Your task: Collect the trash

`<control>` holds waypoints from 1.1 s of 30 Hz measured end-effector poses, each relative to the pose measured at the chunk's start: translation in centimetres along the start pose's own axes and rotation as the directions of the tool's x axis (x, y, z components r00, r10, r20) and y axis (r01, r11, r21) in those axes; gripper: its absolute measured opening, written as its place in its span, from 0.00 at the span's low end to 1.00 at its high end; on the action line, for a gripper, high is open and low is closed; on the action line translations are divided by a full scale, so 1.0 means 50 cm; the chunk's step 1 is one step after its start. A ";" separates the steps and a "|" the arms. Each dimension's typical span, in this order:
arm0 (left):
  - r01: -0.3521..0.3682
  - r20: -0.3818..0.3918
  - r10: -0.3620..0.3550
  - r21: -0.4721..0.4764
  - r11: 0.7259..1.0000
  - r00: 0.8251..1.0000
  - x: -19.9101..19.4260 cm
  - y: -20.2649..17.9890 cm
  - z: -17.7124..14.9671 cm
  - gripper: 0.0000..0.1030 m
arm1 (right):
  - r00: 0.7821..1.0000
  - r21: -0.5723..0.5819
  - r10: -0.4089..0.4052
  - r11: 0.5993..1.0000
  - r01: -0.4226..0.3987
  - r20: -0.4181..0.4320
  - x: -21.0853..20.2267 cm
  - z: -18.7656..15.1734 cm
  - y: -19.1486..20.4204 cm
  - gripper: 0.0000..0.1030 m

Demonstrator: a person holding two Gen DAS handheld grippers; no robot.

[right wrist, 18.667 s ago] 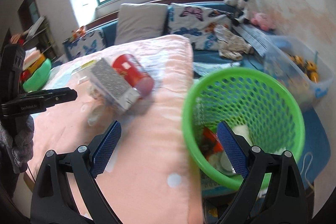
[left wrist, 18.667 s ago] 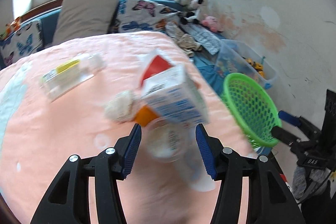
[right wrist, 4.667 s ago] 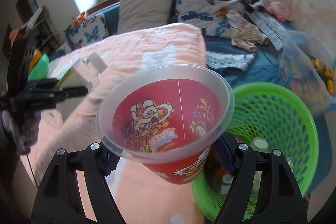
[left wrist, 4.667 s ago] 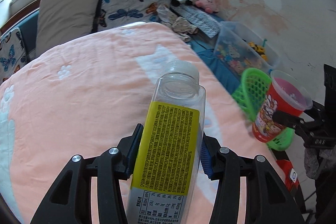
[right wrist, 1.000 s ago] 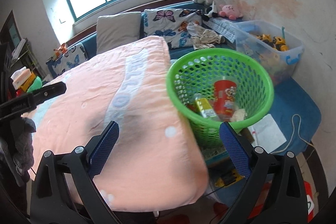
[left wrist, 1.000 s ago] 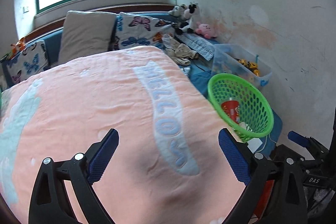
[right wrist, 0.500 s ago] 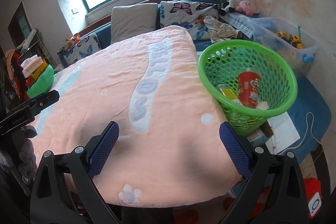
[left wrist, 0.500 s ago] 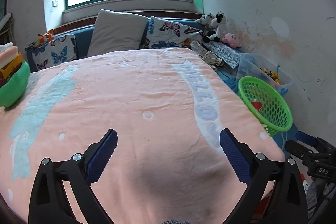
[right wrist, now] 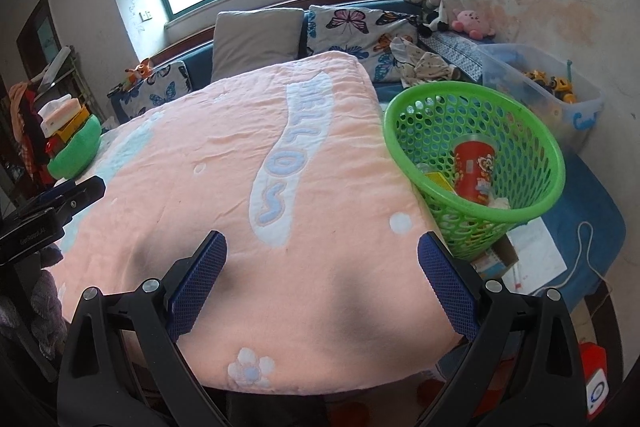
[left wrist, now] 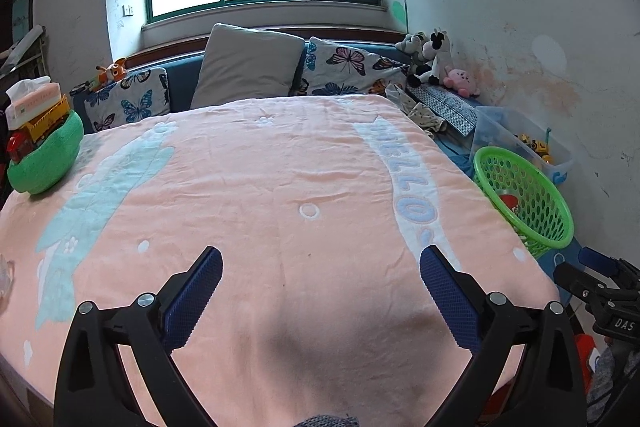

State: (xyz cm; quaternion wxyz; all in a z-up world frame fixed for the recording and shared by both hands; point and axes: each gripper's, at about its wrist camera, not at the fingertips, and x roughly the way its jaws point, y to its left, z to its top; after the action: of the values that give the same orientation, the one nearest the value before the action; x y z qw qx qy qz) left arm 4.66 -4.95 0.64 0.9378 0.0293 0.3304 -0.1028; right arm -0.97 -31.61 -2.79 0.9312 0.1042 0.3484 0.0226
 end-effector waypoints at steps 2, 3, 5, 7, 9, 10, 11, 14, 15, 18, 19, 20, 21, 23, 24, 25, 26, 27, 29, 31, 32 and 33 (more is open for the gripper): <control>-0.017 0.006 0.017 -0.004 1.000 1.000 -0.004 0.002 -0.002 0.93 | 1.000 -0.005 0.000 1.000 0.000 0.000 0.000 -0.001 0.003 0.93; -0.019 0.007 0.019 -0.007 1.000 1.000 -0.005 0.003 -0.004 0.93 | 1.000 -0.008 0.000 1.000 0.000 0.000 0.001 -0.001 0.005 0.93; -0.022 0.005 0.022 -0.013 1.000 1.000 -0.005 0.006 -0.006 0.93 | 1.000 -0.012 0.002 1.000 -0.002 0.000 0.000 -0.002 0.008 0.93; -0.032 0.005 0.032 -0.016 0.999 0.999 -0.007 0.007 -0.010 0.93 | 1.000 -0.015 0.002 1.000 -0.002 0.001 0.000 -0.003 0.010 0.93; -0.041 0.006 0.041 -0.016 0.999 0.999 -0.009 0.007 -0.013 0.93 | 1.000 -0.015 0.004 1.000 -0.004 0.000 0.000 -0.003 0.010 0.94; -0.044 0.005 0.044 -0.014 0.999 0.999 -0.009 0.007 -0.015 0.93 | 1.000 -0.015 0.005 1.000 -0.005 -0.001 0.000 -0.003 0.010 0.94; -0.046 0.004 0.046 -0.015 0.999 0.999 -0.009 0.006 -0.015 0.93 | 1.000 -0.016 0.005 1.000 -0.005 0.000 0.000 -0.002 0.010 0.94; -0.049 0.000 0.049 -0.016 0.999 0.999 -0.010 0.006 -0.020 0.93 | 1.000 -0.017 0.007 1.000 -0.007 0.002 0.000 -0.003 0.012 0.94; -0.050 -0.001 0.050 -0.016 0.999 0.999 -0.011 0.006 -0.021 0.93 | 1.000 -0.018 0.008 1.000 -0.008 0.002 0.000 -0.003 0.012 0.94; -0.053 -0.006 0.053 -0.018 0.998 0.999 -0.011 0.004 -0.024 0.93 | 1.000 -0.017 0.011 1.000 -0.011 0.004 -0.001 -0.005 0.014 0.94; -0.055 -0.007 0.054 -0.020 0.998 0.998 -0.011 0.005 -0.024 0.93 | 1.000 -0.017 0.013 1.000 -0.013 0.003 -0.001 -0.005 0.015 0.95; -0.058 -0.007 0.058 -0.021 0.998 0.998 -0.012 0.005 -0.025 0.93 | 1.000 -0.018 0.013 1.000 -0.013 0.004 -0.001 -0.005 0.015 0.96; -0.061 -0.007 0.061 -0.021 0.998 0.998 -0.013 0.005 -0.024 0.93 | 1.000 -0.017 0.015 1.000 -0.015 0.005 -0.001 -0.005 0.015 0.96; -0.064 -0.008 0.064 -0.025 0.998 0.998 -0.013 0.008 -0.023 0.93 | 1.000 -0.014 0.020 1.000 -0.020 0.001 0.002 -0.004 0.016 0.96; -0.065 -0.008 0.065 -0.026 0.998 0.998 -0.014 0.008 -0.024 0.93 | 1.000 -0.013 0.021 1.000 -0.021 0.000 0.003 -0.004 0.016 0.96; -0.067 -0.008 0.067 -0.025 0.997 0.998 -0.014 0.008 -0.025 0.93 | 1.000 -0.013 0.022 1.000 -0.022 -0.001 0.004 -0.004 0.017 0.96; -0.071 -0.008 0.071 -0.025 0.997 0.997 -0.014 0.007 -0.025 0.93 | 1.000 -0.014 0.023 1.000 -0.023 -0.002 0.006 -0.004 0.018 0.96; -0.074 -0.008 0.074 -0.026 0.997 0.997 -0.014 0.008 -0.026 0.93 | 1.000 -0.015 0.024 1.000 -0.024 -0.003 0.006 -0.004 0.020 0.96; -0.073 -0.008 0.073 -0.030 0.997 0.997 -0.015 0.010 -0.026 0.93 | 1.000 -0.019 0.027 0.999 -0.027 -0.004 0.006 -0.005 0.022 0.96; -0.074 -0.006 0.074 -0.032 0.997 0.997 -0.016 0.011 -0.025 0.93 | 1.000 -0.021 0.028 0.999 -0.028 -0.005 0.007 -0.005 0.024 0.96; -0.074 -0.006 0.073 -0.034 0.997 0.997 -0.016 0.012 -0.025 0.93 | 1.000 -0.022 0.028 0.999 -0.029 -0.006 0.008 -0.005 0.024 0.96; -0.075 -0.005 0.075 -0.034 0.997 0.997 -0.017 0.013 -0.026 0.93 | 1.000 -0.022 0.028 0.999 -0.028 -0.007 0.009 -0.005 0.024 0.96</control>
State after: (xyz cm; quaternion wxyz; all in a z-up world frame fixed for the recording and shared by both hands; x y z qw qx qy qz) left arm 3.37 -4.02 0.15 0.9406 0.0258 0.3327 -0.0619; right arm -0.78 -30.32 -3.01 0.9308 0.0988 0.3497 0.0397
